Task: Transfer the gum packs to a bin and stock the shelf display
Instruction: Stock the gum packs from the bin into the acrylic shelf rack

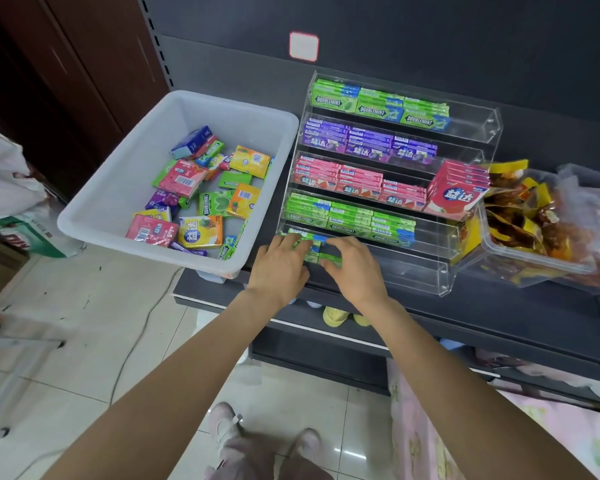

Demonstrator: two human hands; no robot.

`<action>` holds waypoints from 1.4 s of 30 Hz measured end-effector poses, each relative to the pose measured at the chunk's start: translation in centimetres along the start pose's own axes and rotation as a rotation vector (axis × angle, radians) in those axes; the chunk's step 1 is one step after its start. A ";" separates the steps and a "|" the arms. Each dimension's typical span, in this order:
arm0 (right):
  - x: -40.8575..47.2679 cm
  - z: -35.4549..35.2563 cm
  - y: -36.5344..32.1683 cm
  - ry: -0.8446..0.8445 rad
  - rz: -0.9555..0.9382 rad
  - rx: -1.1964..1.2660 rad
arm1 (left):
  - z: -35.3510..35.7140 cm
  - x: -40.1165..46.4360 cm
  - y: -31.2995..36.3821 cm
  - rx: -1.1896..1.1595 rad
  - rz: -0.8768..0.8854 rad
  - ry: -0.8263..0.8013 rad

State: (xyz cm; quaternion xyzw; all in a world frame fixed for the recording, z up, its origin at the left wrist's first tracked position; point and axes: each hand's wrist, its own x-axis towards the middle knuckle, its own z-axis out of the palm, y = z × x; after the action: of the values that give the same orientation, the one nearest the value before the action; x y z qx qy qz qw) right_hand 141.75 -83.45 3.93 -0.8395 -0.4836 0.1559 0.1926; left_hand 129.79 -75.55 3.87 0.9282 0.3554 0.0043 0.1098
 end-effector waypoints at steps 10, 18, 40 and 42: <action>2.1 -2.9 -6.6 0.088 -0.164 0.174 | -8.3 -0.5 -3.0 -0.174 -0.006 0.274; 5.3 0.7 -16.2 -0.033 -0.268 0.190 | -10.6 -1.2 -16.2 -0.197 -0.222 0.137; 10.4 7.9 -19.9 -0.267 -0.058 -0.036 | -7.2 3.7 -26.4 -0.065 0.138 -0.316; 10.0 7.7 -20.1 -0.364 -0.069 -0.015 | -7.1 3.8 -26.4 -0.056 0.139 -0.316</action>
State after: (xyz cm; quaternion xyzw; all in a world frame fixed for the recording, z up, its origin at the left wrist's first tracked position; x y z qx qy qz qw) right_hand 128.00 -64.19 5.99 -0.7817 -0.5402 0.2950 0.1008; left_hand 114.65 -52.55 5.07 0.9362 0.2686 -0.1242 0.1895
